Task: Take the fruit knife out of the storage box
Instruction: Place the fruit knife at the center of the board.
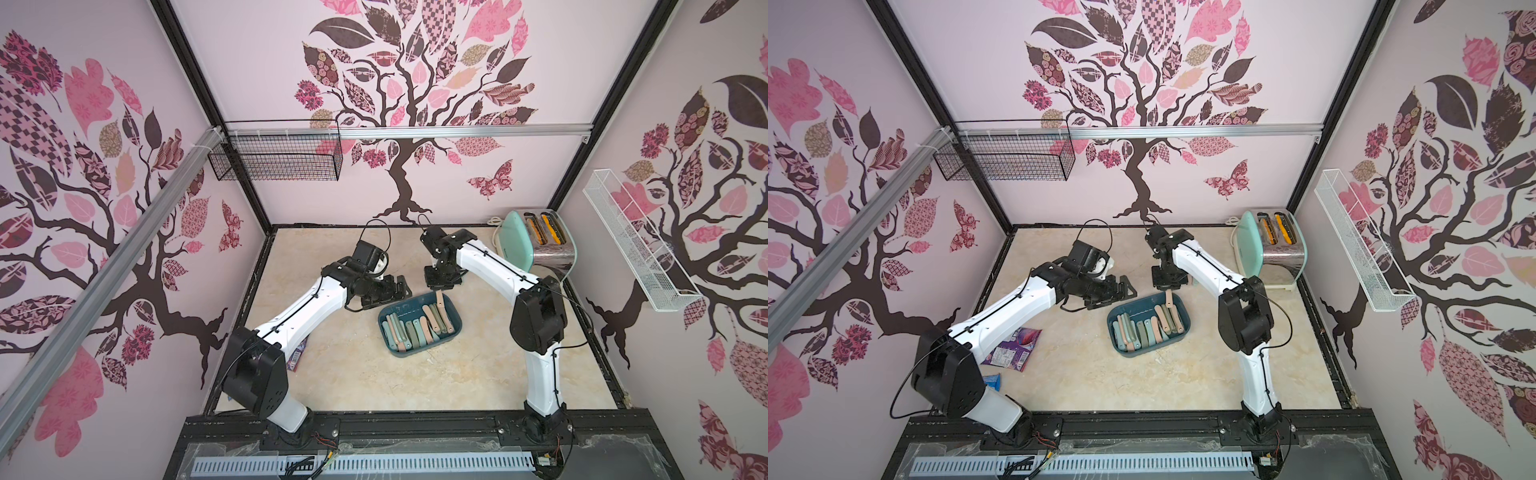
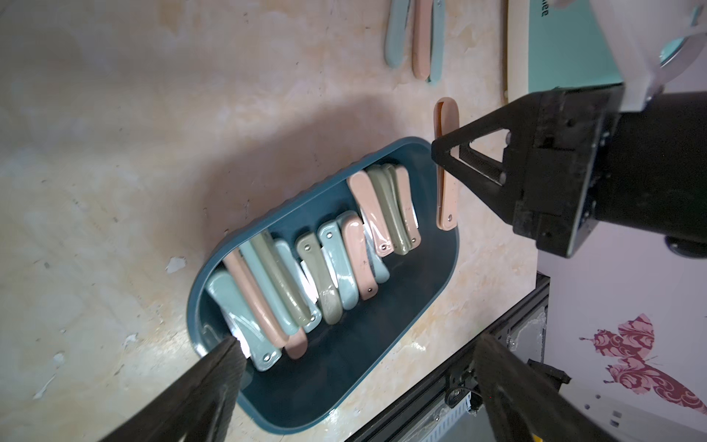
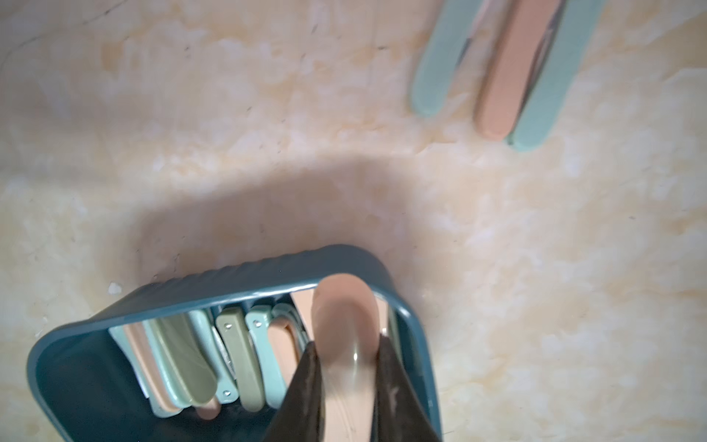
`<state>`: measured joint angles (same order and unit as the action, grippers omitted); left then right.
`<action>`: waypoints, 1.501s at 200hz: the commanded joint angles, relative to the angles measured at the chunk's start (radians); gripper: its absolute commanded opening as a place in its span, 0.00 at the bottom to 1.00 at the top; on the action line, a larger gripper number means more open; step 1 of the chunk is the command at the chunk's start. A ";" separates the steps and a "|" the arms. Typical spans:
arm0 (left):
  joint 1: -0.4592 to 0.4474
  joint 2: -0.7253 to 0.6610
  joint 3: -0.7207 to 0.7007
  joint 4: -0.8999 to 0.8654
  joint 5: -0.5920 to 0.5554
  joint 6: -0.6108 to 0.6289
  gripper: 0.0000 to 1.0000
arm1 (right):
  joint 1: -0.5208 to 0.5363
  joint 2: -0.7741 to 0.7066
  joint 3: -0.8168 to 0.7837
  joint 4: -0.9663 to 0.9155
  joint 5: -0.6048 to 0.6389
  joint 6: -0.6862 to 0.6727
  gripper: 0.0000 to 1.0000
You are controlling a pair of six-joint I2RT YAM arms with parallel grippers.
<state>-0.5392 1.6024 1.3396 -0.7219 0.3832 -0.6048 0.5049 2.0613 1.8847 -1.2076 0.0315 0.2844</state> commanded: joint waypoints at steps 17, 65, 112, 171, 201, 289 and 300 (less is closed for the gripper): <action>-0.067 0.134 0.159 0.030 -0.006 -0.008 0.98 | -0.133 -0.018 0.031 -0.014 0.037 -0.043 0.09; -0.106 0.242 0.242 0.043 0.012 -0.024 0.98 | -0.205 0.091 0.088 -0.021 0.103 -0.111 0.09; -0.106 0.266 0.261 0.024 0.020 -0.012 0.98 | -0.206 0.123 0.020 0.014 0.086 -0.102 0.09; -0.105 0.270 0.231 0.027 0.033 -0.012 0.98 | -0.207 0.140 -0.066 0.066 0.031 -0.088 0.10; -0.105 0.269 0.222 0.026 0.034 -0.010 0.98 | -0.206 0.162 -0.075 0.083 0.025 -0.087 0.10; -0.102 0.259 0.217 0.008 0.033 0.002 0.98 | -0.206 0.226 -0.011 0.052 0.051 -0.114 0.26; -0.101 0.258 0.225 0.001 0.031 0.007 0.98 | -0.207 0.220 -0.013 0.047 0.059 -0.114 0.31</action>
<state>-0.6456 1.8599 1.5623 -0.7052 0.4110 -0.6205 0.2981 2.2696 1.8435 -1.1385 0.0731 0.1768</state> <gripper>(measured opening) 0.984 0.257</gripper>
